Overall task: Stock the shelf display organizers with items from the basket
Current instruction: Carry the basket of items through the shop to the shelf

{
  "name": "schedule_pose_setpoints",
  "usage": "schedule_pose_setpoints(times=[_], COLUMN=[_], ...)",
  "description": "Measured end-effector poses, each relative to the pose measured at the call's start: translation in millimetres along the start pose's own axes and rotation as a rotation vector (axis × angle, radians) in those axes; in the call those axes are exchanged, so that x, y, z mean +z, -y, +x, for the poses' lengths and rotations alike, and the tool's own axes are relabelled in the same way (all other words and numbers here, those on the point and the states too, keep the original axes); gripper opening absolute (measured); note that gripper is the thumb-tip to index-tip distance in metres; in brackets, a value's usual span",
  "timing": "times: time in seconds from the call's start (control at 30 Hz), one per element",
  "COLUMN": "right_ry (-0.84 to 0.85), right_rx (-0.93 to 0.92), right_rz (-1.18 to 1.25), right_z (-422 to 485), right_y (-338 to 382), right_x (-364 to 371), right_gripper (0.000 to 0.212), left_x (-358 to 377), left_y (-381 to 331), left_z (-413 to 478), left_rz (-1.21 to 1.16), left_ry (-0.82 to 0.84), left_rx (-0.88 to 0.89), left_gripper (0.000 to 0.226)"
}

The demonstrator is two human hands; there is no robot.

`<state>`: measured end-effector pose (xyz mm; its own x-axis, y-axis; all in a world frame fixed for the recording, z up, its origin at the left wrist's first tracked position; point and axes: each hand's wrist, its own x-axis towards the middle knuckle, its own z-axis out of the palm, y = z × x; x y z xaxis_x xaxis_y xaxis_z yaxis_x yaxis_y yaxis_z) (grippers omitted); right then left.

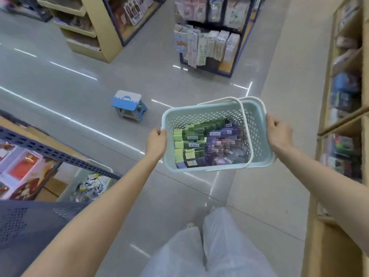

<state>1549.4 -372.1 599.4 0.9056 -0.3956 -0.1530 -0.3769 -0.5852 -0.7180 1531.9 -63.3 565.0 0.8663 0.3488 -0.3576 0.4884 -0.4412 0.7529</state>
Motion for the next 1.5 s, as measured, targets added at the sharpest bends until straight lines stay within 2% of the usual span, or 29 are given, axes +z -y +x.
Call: schedule_pose_setpoints(times=[0.3, 0.6, 0.73, 1.1, 1.4, 1.5], right_ry=[0.227, 0.483, 0.587, 0.918, 1.243, 1.285], right_rx=[-0.128, -0.349, -0.436, -0.674, -0.921, -1.044], right_rz=[-0.056, -0.14, -0.189, -0.292, -0.434, -0.5], right_z=[168.5, 270.6, 283.6, 282.2, 263.9, 243.2], right_y=[124.2, 264.6, 322.4, 462.9, 557.7, 577.0], right_x=[98.0, 231.9, 302.1, 485.3, 617.8, 652.2], right_gripper=[0.054, 0.054, 0.05, 0.05, 0.049, 0.048], left_x=[-16.7, -62.4, -96.5, -185.3, -200.2, -200.9], left_y=[-26.3, -14.0, -2.0, 45.4, 49.6, 46.3], left_z=[147.3, 249.1, 281.8, 351.6, 390.6, 395.6], left_rz=[-0.179, -0.371, -0.389, -0.566, -0.761, -0.773], left_ry=[-0.164, -0.385, -0.466, -0.729, -1.039, -1.111], left_rx=[-0.246, -0.472, -0.565, -0.813, -1.005, -1.116], left_gripper=[0.026, 0.022, 0.031, 0.025, 0.018, 0.023])
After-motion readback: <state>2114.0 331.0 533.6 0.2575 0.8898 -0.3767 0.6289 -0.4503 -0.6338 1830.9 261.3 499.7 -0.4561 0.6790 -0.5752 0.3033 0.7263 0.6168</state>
